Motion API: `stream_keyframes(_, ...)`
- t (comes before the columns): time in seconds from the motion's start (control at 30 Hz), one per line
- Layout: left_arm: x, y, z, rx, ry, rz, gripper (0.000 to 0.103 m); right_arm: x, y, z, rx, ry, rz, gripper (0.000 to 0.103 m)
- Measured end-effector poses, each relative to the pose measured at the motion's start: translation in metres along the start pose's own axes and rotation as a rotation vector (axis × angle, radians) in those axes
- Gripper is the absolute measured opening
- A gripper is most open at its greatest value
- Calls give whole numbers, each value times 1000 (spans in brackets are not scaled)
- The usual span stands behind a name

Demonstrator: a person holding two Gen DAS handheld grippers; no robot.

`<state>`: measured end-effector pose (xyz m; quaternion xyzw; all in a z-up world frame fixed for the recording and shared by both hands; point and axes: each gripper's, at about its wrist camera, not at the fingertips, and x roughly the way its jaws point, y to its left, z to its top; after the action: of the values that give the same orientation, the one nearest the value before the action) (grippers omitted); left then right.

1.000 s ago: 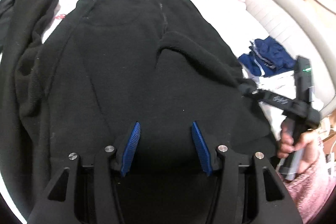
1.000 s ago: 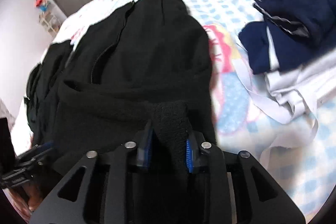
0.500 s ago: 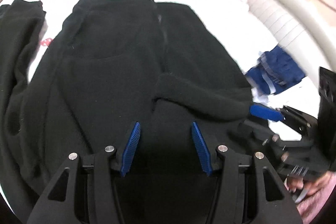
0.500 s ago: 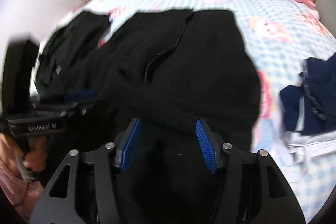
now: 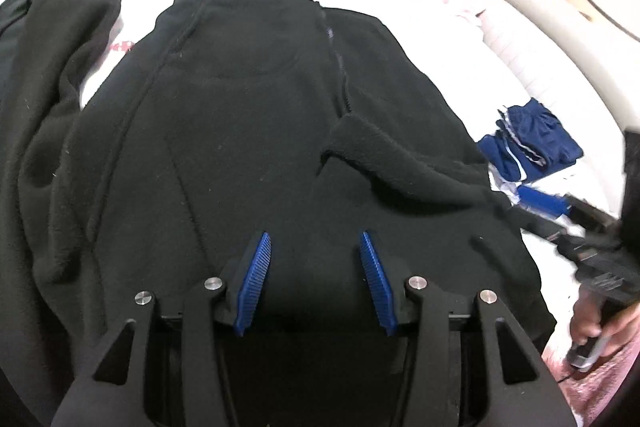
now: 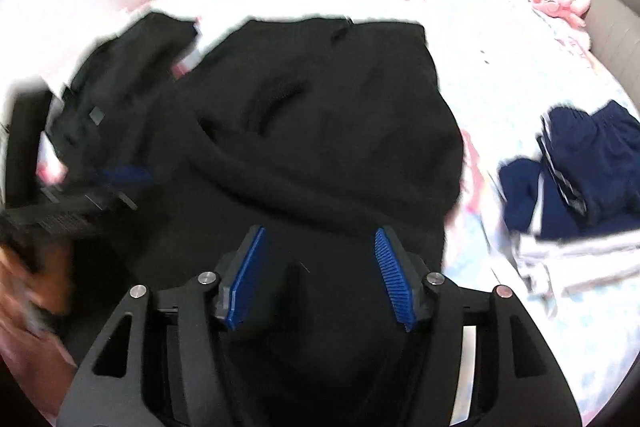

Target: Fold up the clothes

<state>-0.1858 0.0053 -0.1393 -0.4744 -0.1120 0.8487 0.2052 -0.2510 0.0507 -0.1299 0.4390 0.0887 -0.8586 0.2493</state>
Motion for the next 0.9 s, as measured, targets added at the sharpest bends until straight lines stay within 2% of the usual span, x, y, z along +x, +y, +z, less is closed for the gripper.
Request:
stream_keyframes(0.07,6,0,1,-22,2,0,45,-1,5,17,9,-20,61,71)
stream_keyframes(0.1,6,2,-2,-30,-8,-5,44,9,11,25,-9,-7,66,72)
stream_keyframes(0.2,2,11,-6,-82,-37,-45,39,42,36,46,-85,53,45,73)
stream_keyframes(0.3,-2,21,-8,-120,-46,-88,34,65,55,53,-144,92,99,73)
stream_keyframes(0.37,-3,26,-8,-137,-53,-130,34,78,66,59,-174,108,108,73)
stream_keyframes(0.47,7,22,-6,-137,-31,-150,34,94,67,59,-176,129,124,72)
stream_keyframes(0.5,11,20,-6,-136,-22,-155,34,99,65,59,-157,140,154,69)
stream_keyframes(0.57,16,15,-1,-143,-3,-212,34,106,60,62,-114,150,216,38)
stream_keyframes(0.6,17,12,1,-138,-3,-218,34,109,57,64,-91,149,247,32)
stream_keyframes(0.63,18,9,4,-132,-2,-222,26,108,53,65,-65,143,279,25)
stream_keyframes(0.67,21,6,5,-120,5,-211,13,107,50,66,-37,130,315,20)
stream_keyframes(0.77,21,7,2,-152,-3,-196,10,110,43,68,15,123,351,12)
stream_keyframes(0.9,16,13,-8,-162,-1,-162,9,116,32,70,90,117,391,9)
